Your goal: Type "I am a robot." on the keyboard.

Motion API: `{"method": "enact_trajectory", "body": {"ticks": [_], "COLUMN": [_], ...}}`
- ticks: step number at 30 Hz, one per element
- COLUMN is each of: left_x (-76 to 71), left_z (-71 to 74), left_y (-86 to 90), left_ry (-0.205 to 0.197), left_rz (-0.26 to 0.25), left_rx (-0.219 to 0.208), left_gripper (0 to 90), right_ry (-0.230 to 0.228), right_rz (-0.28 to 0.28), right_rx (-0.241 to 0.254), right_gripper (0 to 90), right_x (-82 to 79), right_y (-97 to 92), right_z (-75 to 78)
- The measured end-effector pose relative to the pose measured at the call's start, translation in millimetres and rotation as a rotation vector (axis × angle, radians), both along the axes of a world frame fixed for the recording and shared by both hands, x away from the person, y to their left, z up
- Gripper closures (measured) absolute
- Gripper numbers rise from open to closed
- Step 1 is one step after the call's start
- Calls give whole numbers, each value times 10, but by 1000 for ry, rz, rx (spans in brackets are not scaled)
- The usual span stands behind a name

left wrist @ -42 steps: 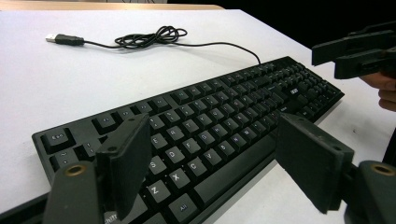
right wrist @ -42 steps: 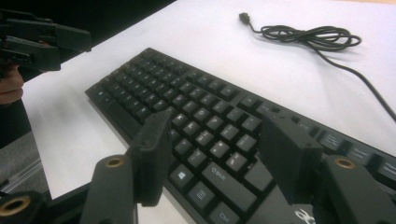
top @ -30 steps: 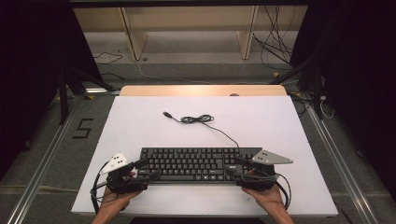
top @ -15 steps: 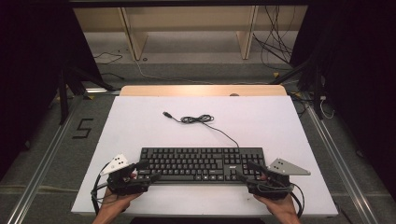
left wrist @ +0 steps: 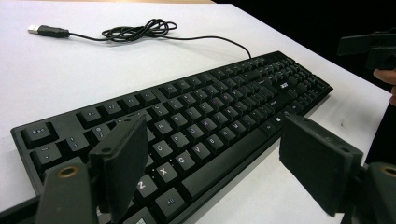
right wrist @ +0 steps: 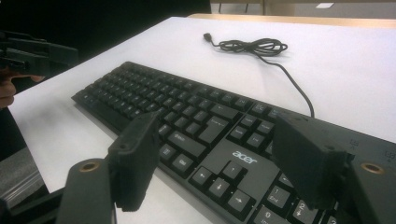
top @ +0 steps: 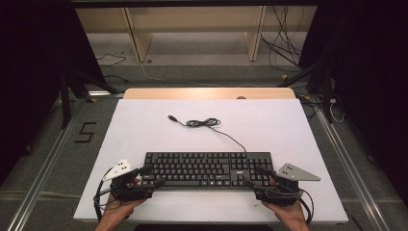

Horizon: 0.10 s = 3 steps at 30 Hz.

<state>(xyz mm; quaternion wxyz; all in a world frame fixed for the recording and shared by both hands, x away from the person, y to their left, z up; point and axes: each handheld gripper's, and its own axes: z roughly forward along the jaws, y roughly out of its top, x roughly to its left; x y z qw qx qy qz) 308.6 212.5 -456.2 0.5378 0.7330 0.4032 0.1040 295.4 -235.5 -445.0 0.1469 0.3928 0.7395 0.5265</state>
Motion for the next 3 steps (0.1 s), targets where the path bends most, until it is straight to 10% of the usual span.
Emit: {"method": "enact_trajectory", "body": {"ticks": [3], "left_x": [2], "left_z": [-1], "left_y": [-2], "left_ry": [-1], "left_rz": [4], "left_rx": [-3], "left_gripper": [232], "right_ry": [1], "right_rz": [-2], "right_rx": [0], "right_gripper": [331], "right_x": [1], "right_y": [3], "right_z": [1]}}
